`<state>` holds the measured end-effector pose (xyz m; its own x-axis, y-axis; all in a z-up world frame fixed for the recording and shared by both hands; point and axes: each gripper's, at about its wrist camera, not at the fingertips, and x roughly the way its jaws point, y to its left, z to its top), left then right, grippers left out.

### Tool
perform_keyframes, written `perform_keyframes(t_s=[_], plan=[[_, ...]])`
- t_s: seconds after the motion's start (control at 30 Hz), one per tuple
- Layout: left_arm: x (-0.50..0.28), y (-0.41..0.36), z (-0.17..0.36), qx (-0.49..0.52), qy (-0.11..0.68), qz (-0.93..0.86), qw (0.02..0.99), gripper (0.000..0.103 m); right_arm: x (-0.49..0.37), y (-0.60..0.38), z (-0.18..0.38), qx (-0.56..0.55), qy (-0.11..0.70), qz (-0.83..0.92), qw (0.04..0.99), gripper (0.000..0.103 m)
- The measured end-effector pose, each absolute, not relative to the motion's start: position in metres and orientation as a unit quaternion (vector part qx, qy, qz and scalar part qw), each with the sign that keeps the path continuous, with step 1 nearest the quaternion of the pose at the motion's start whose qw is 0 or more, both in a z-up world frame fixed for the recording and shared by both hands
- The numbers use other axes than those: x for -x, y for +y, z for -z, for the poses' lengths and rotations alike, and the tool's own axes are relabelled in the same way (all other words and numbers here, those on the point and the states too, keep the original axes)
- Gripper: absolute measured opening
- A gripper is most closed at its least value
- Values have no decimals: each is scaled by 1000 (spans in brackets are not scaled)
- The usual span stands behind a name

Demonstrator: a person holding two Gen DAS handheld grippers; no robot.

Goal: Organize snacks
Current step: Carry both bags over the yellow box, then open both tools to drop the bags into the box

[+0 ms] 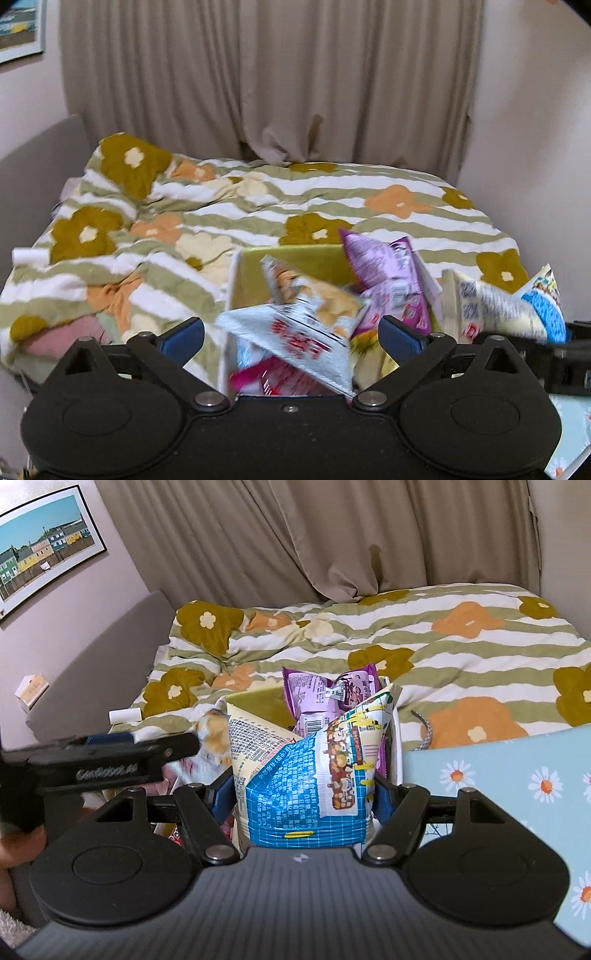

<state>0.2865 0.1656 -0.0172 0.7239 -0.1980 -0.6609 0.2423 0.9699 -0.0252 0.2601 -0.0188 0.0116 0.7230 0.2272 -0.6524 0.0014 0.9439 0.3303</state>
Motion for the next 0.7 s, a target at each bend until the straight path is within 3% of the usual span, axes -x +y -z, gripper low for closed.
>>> perform_keyframes(t_s=[0.37, 0.43, 0.7], plan=[[-253, 196, 5, 7, 340, 79, 937, 102, -258, -5, -15, -150, 357, -100, 917, 91], [-250, 197, 7, 3, 341, 73, 937, 102, -259, -2, -10, -152, 357, -104, 916, 103], [-242, 197, 29, -2, 366, 73, 928, 102, -248, -6, 14, -162, 366, -78, 913, 103]])
